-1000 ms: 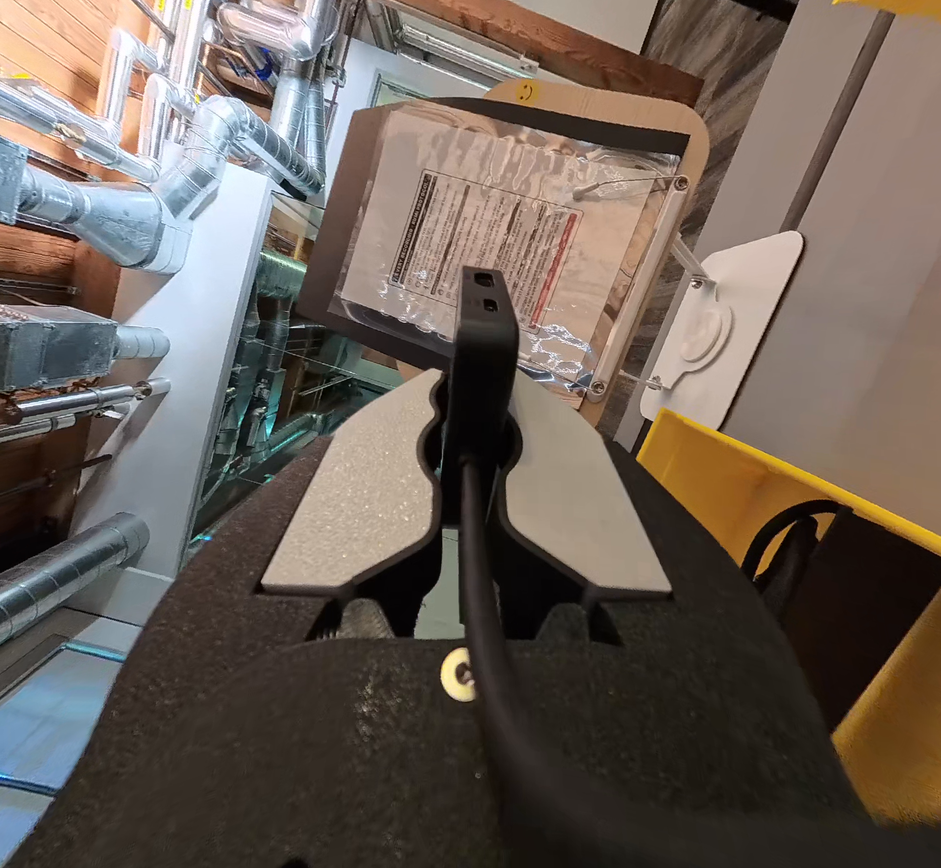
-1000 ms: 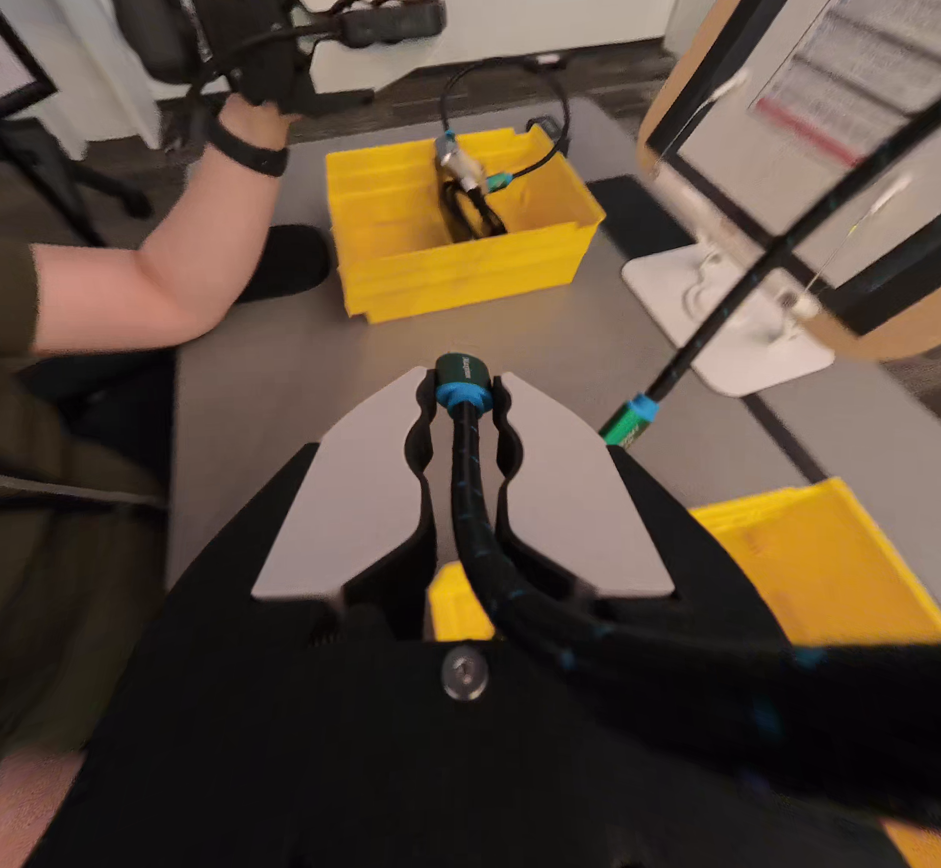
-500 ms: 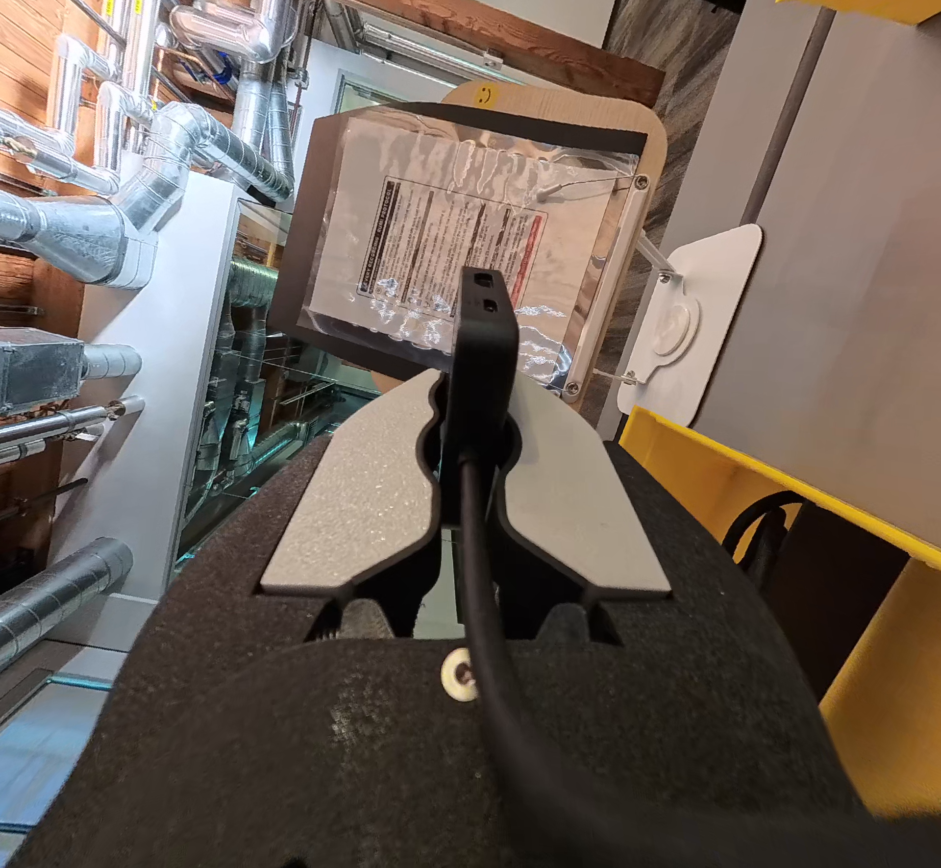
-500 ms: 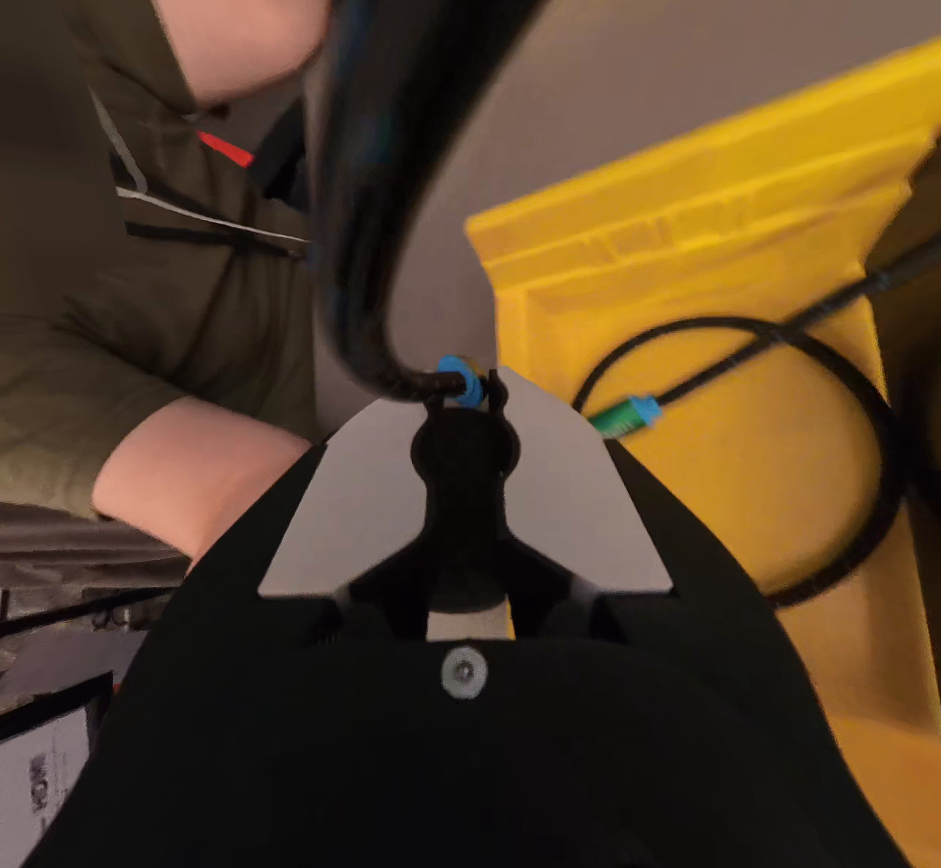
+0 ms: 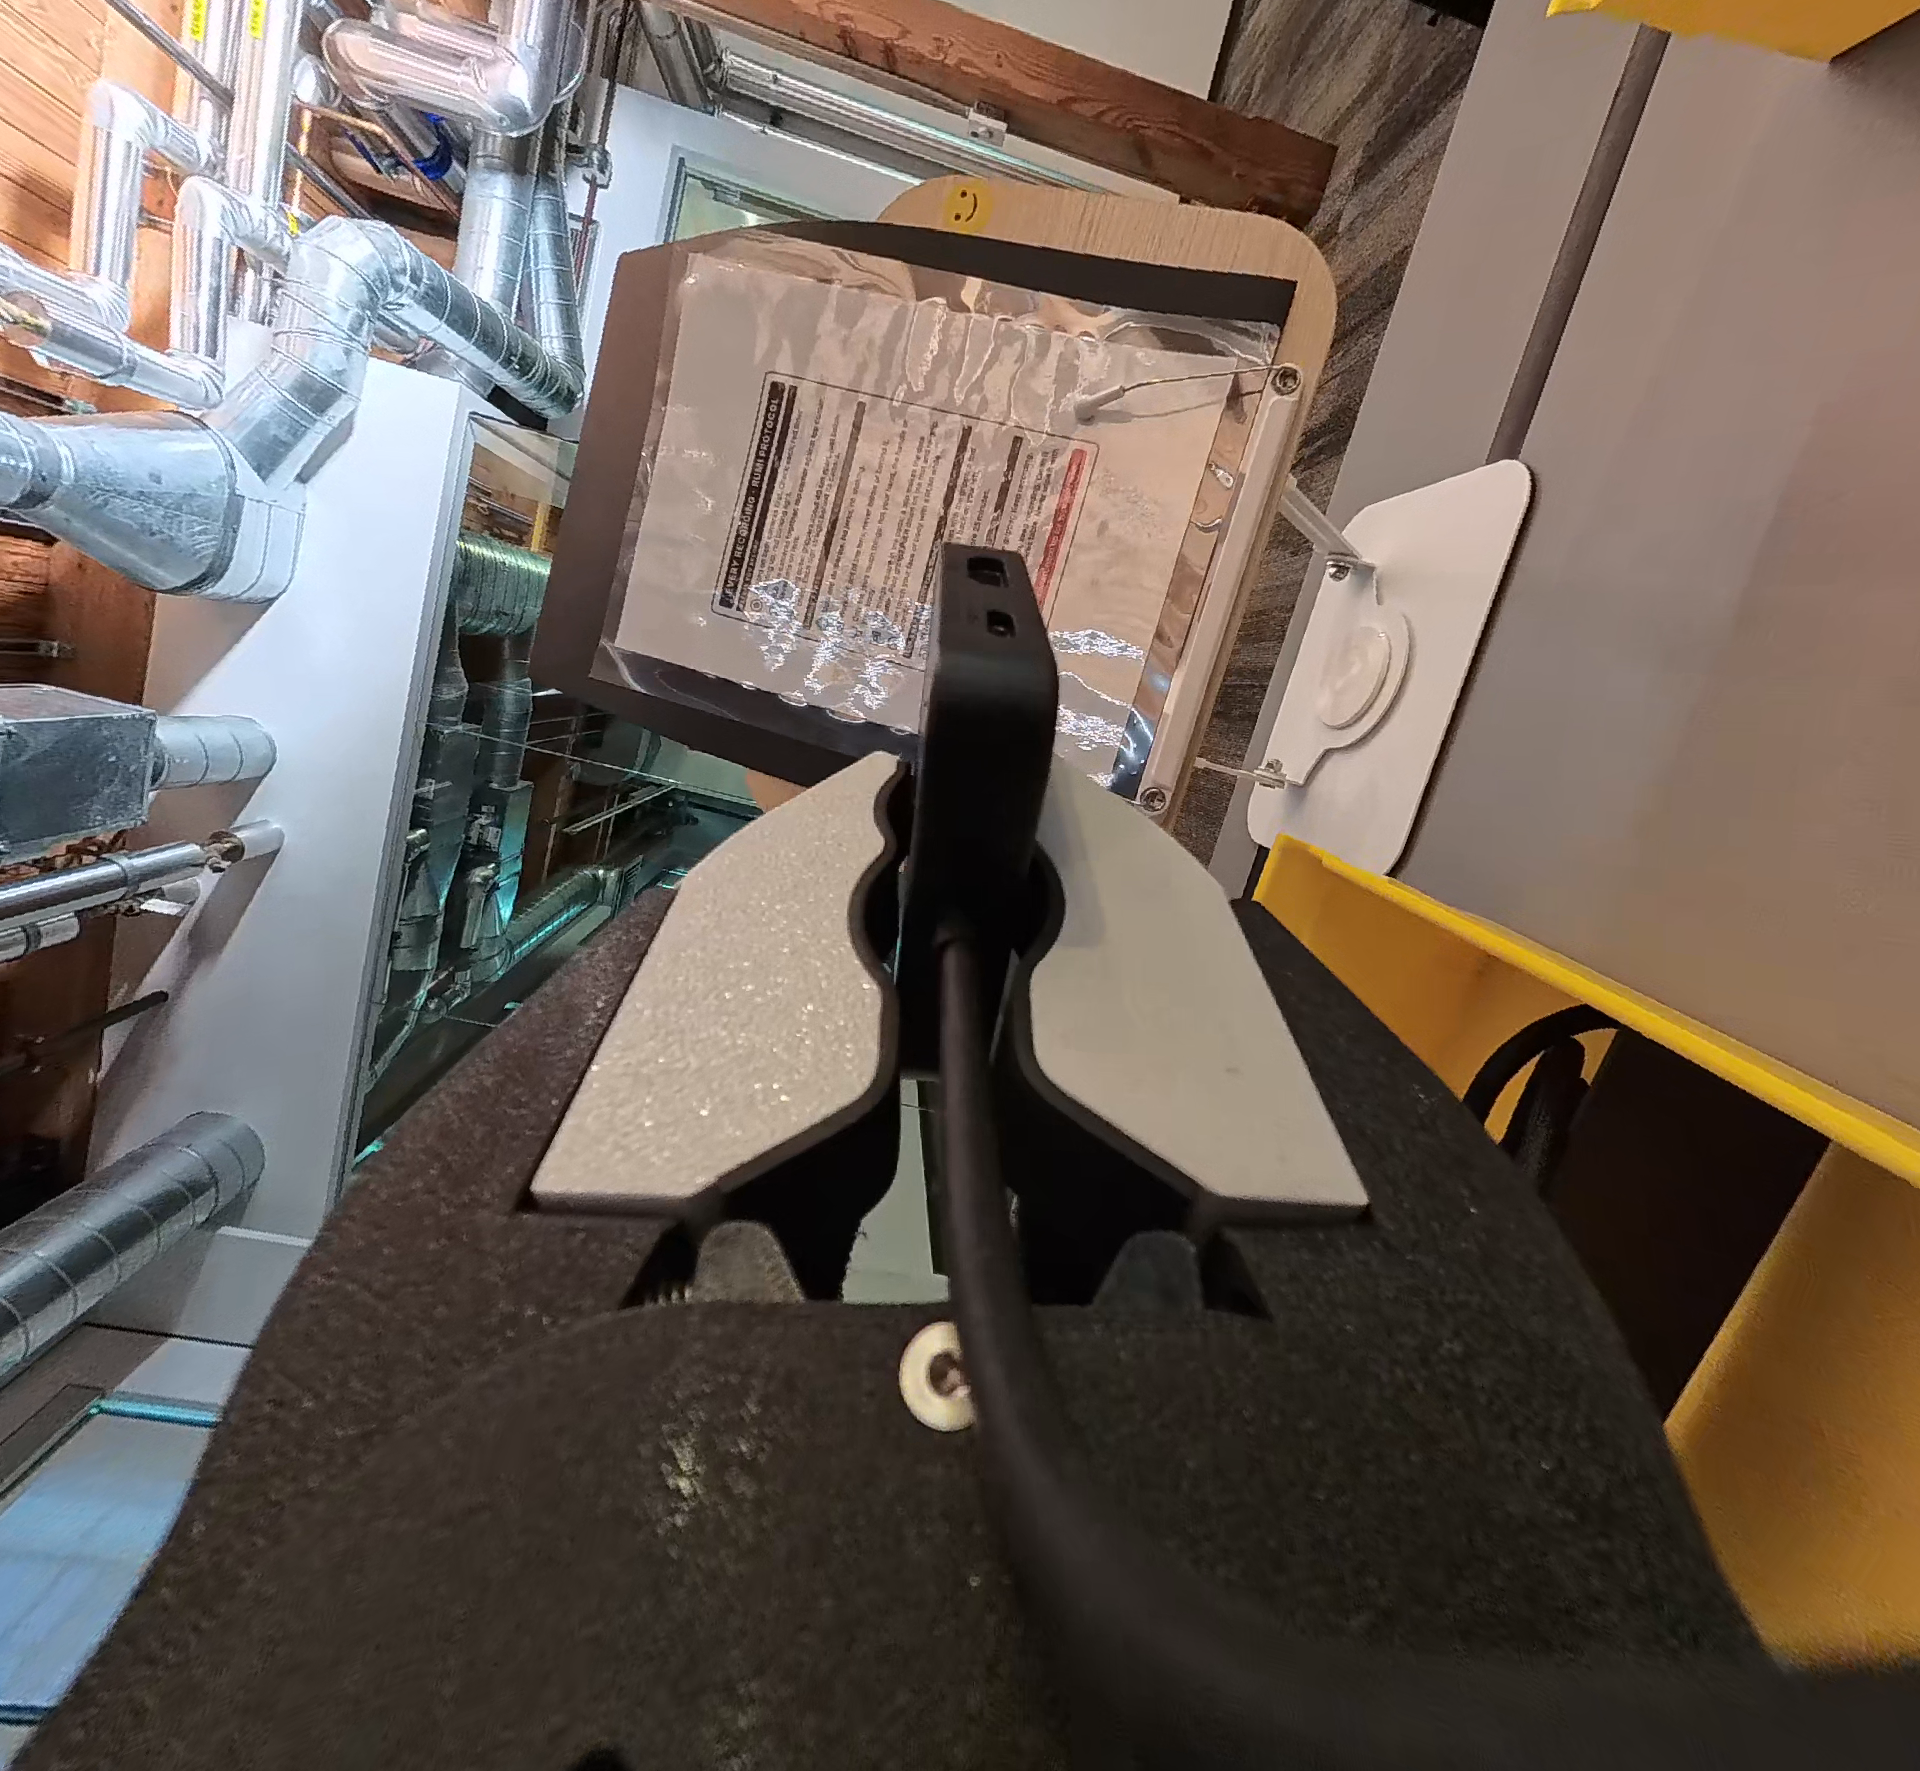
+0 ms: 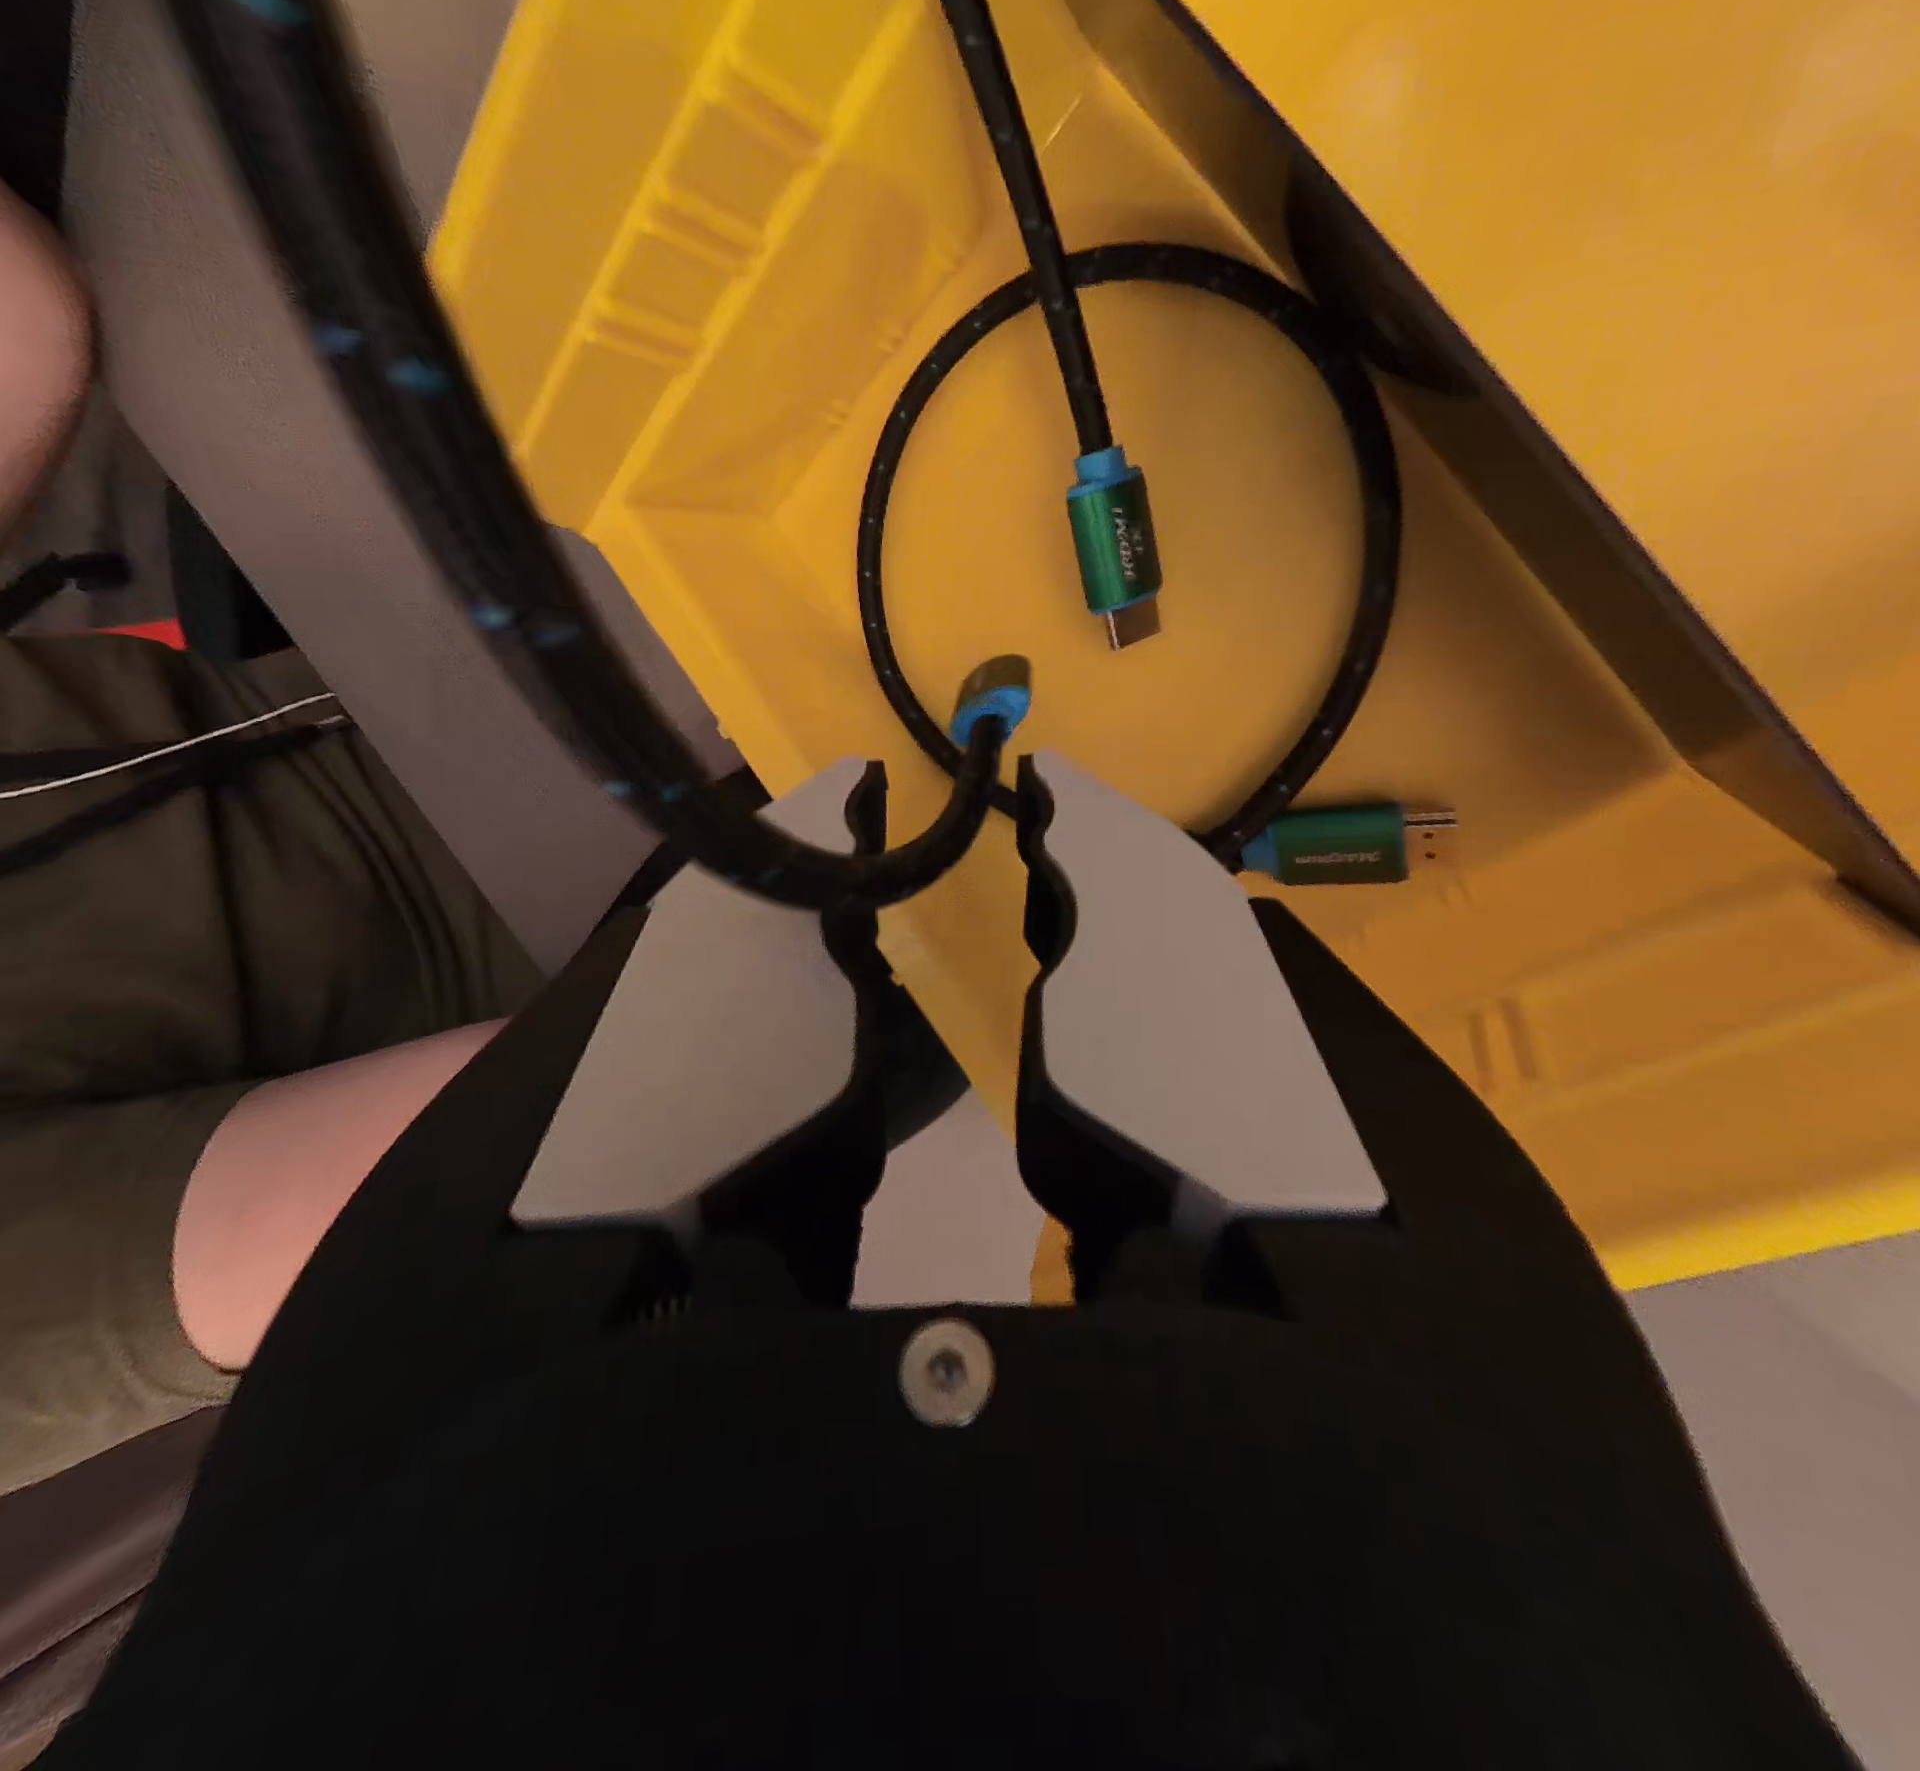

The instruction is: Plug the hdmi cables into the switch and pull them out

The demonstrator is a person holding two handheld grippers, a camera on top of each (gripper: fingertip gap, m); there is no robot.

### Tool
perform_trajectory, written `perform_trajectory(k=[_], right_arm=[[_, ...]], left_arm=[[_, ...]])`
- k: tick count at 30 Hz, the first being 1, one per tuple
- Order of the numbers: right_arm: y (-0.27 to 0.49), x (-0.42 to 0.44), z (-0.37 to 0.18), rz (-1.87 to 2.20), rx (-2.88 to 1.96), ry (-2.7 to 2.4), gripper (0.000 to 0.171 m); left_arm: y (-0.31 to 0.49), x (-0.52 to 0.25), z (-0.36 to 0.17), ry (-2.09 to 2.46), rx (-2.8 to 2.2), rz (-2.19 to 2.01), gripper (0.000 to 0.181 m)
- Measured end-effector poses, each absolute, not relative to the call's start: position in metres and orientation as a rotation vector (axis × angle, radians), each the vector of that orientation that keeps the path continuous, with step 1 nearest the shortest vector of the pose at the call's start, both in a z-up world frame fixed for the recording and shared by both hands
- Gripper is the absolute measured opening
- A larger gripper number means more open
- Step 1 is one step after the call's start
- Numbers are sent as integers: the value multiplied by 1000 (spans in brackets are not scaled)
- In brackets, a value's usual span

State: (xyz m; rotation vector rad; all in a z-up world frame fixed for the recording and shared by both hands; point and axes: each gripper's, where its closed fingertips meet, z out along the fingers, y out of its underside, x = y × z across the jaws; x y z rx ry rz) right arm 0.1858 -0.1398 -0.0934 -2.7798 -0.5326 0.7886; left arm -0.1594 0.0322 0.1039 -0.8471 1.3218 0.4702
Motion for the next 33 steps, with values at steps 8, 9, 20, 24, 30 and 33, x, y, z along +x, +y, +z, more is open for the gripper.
perform_trajectory(k=[8,9,20,24,30,33], right_arm=[[-126,235,-44,123,-2703,-300,29],[-123,241,-29,5,-2652,-280,29],[-78,48,141,-470,-1243,-1074,49],[-84,-27,121,-511,-1030,-1303,44],[-83,-80,90,-579,-906,-1457,36],[-81,-87,88,-611,-871,-1455,33]], left_arm=[[30,-158,106,1317,-833,475,14],[29,-157,106,1316,-828,473,14],[-13,-111,95,1438,-721,268,15],[-32,-94,88,1489,-673,194,14],[-53,-79,80,1558,-636,108,14],[-57,-75,76,1582,-621,108,14]])
